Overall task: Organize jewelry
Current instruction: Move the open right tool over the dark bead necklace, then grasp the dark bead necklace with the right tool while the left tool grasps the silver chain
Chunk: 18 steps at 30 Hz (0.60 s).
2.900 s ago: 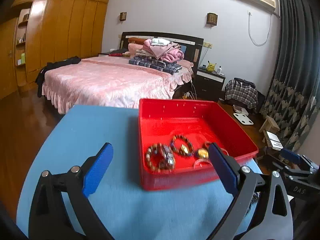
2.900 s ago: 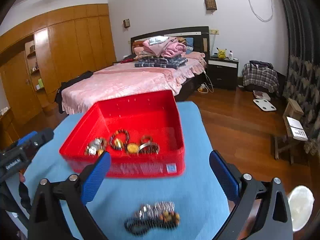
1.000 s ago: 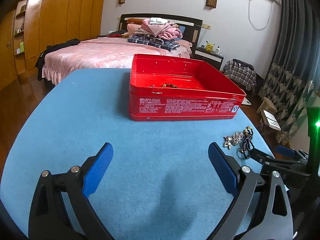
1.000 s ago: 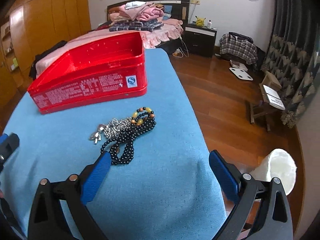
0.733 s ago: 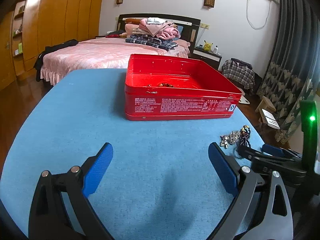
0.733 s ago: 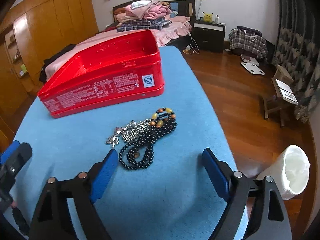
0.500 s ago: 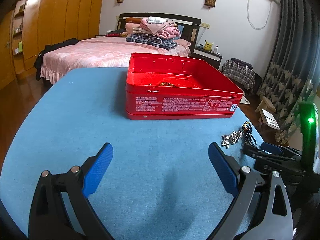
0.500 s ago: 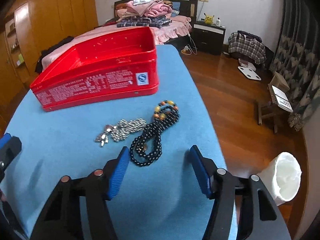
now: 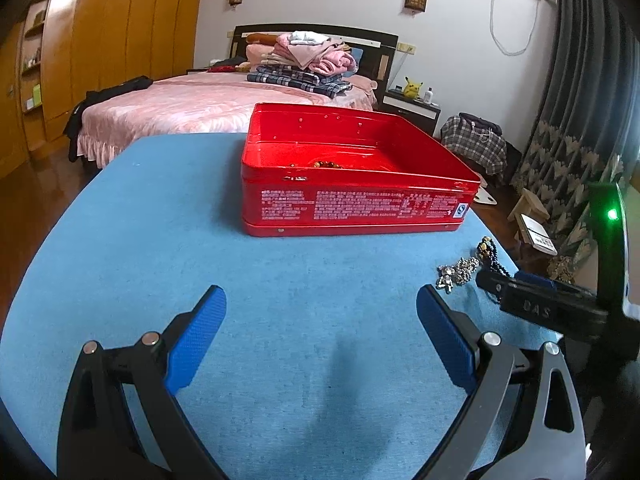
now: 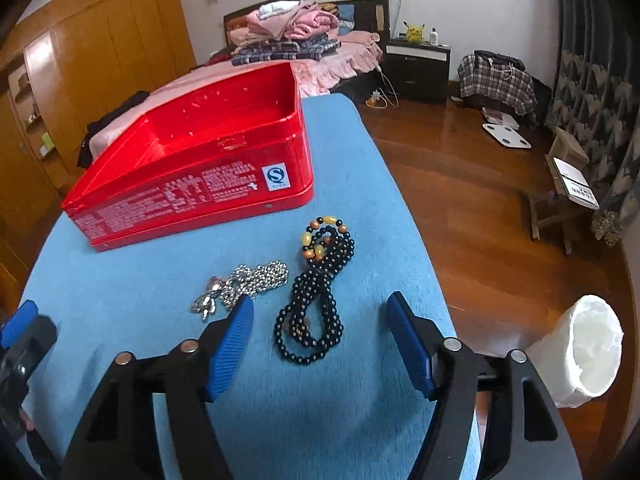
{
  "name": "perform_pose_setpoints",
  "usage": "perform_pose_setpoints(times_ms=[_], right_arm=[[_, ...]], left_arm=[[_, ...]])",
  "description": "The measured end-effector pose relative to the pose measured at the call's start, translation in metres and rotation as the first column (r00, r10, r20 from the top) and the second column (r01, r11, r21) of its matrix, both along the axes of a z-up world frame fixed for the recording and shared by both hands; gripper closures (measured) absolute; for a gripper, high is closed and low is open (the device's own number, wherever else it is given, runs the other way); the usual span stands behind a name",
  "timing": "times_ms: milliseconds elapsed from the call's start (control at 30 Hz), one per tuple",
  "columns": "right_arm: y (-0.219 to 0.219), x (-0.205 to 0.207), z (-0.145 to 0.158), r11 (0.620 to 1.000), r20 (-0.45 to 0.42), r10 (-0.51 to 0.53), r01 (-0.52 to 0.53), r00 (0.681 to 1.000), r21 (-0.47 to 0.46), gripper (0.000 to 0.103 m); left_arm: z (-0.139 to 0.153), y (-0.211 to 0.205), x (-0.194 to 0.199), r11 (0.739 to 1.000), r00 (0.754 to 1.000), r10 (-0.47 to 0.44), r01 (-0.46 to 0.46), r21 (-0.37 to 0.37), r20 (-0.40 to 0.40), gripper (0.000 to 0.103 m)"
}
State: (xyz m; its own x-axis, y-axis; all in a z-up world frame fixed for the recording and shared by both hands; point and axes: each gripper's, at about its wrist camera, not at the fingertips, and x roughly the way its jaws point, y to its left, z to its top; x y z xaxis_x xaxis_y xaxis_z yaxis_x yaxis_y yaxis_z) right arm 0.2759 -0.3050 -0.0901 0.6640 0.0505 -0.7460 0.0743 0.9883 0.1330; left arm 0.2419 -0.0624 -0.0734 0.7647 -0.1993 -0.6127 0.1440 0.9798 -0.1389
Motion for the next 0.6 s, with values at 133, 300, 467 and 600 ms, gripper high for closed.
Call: perform_pose_setpoints(times_ms=[133, 300, 467, 600], right_arm=[[-0.005, 0.005, 0.0, 1.0, -0.014, -0.003, 0.003, 1.0, -0.025, 0.055], [-0.014, 0.002, 0.001, 1.0, -0.009, 0.014, -0.014, 1.0, 0.005, 0.074], [-0.016, 0.006, 0.001, 0.999, 0.001, 0.023, -0.023, 1.0, 0.03, 0.066], [-0.019, 0.011, 0.0, 0.998, 0.004, 0.021, -0.022, 1.0, 0.055, 0.064]], left_arm=[[0.0, -0.003, 0.001, 1.0, 1.0, -0.004, 0.004, -0.006, -0.002, 0.01], [0.001, -0.01, 0.001, 1.0, 1.0, -0.015, 0.015, 0.001, 0.001, 0.01], [0.0, -0.016, 0.004, 1.0, 1.0, -0.025, 0.025, 0.002, -0.007, 0.01], [0.001, -0.025, 0.007, 0.999, 0.999, -0.036, 0.036, 0.005, -0.007, 0.01]])
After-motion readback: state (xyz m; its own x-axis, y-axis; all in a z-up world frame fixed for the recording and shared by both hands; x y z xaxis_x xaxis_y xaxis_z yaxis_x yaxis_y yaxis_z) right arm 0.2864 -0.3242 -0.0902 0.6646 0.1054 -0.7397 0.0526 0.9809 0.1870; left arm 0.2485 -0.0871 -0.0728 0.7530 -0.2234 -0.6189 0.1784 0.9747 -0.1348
